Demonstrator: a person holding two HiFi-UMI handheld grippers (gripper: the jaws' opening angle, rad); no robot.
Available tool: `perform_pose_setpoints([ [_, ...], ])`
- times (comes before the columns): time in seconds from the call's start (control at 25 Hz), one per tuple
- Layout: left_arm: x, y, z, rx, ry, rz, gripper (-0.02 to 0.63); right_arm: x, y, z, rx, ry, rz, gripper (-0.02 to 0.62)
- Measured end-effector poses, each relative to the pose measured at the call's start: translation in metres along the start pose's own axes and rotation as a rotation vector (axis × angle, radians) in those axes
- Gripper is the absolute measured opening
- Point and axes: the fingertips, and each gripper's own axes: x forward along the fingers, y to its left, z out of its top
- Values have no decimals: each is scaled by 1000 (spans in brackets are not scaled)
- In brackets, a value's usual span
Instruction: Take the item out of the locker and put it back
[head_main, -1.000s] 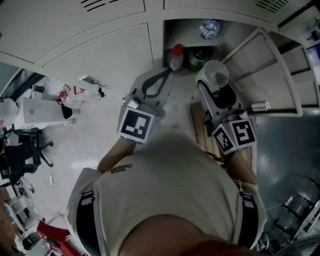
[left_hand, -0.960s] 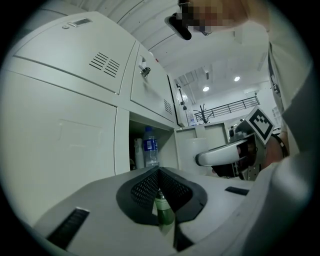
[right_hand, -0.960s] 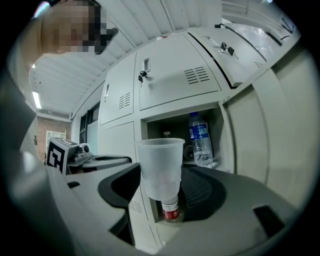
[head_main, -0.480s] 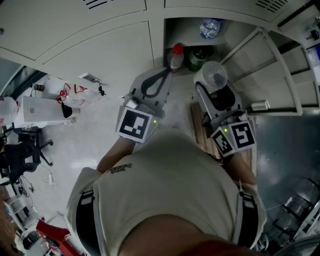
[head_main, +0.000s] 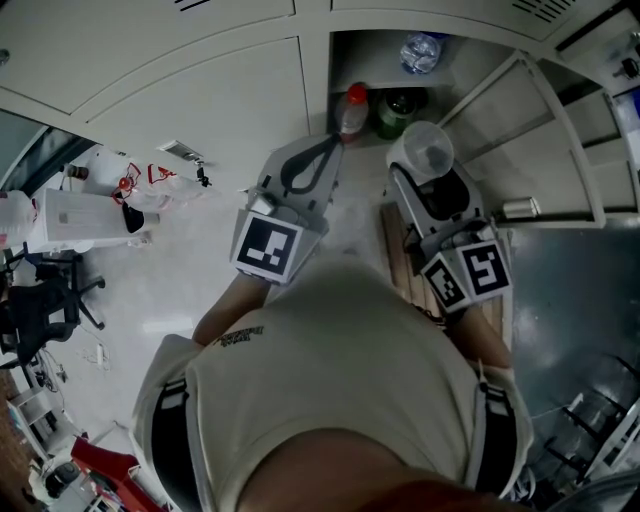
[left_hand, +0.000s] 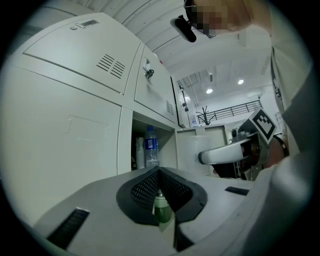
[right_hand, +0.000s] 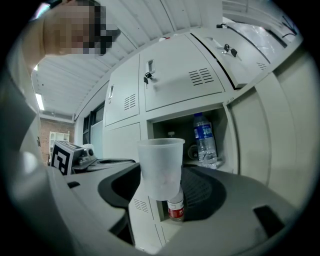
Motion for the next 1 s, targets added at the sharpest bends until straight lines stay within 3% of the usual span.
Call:
perform_pose_setpoints([
  [0.4,1,-1,2,7,0,8,12,10,-3,-2,-9,19,4,256],
  [0.76,21,22,26,58,-37,74,12,54,-17,29,-59,-21,38,256],
  [1.0,36,38,44,90,-75,109,12,93,-28,56,-138,-76,12,256],
])
